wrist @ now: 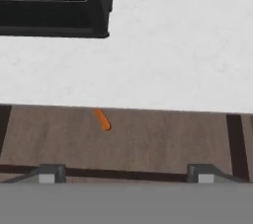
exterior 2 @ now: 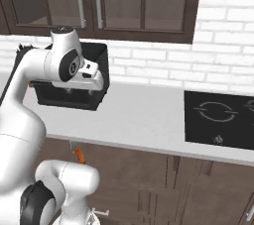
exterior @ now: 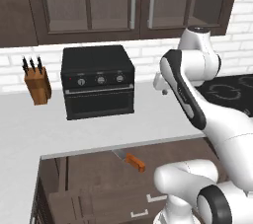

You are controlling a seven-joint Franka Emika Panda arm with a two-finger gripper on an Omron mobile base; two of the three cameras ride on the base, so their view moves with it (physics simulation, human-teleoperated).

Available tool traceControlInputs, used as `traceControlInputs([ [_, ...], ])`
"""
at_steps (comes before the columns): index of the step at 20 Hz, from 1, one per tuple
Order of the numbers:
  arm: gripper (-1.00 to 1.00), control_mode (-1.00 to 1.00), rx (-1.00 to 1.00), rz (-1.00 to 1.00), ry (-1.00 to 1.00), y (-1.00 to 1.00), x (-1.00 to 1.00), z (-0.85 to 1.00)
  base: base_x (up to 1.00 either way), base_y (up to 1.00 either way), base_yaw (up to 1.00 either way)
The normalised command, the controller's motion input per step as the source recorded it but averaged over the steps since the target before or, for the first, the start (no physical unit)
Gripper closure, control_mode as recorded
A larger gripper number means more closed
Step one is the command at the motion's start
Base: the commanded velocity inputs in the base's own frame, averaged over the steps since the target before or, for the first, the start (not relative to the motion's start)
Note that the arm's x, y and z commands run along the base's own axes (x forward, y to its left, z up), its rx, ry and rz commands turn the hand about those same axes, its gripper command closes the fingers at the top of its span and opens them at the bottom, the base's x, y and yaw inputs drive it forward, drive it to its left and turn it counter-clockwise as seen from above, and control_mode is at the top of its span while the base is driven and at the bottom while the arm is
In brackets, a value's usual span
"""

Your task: Pick up the knife from the drawer and place it on the cutting board. Then place the meat from the plate to the cutting board.

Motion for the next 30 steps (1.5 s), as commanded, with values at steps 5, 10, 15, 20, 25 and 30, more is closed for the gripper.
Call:
traceControlInputs([
  [5,-1.0,1.0,0.0,-0.01,0.05,0.0,-0.07,-0.08,-0.37,-0.09,0.01],
  [10,-1.0,1.0,0.0,0.0,0.0,0.0,0.0,0.0,-0.78,-0.62,0.3],
  [15,-1.0,1.0,0.0,0.0,0.0,0.0,0.0,0.0,-0.26,-0.83,0.56],
  [20,-1.0,1.0,0.0,0.0,0.0,0.0,0.0,0.0,-0.19,-0.79,0.58],
  [25,-1.0,1.0,0.0,0.0,0.0,0.0,0.0,0.0,-0.23,-0.78,0.57],
  [30,-1.0,1.0,0.0,0.0,0.0,0.0,0.0,0.0,0.0,-0.8,0.51],
])
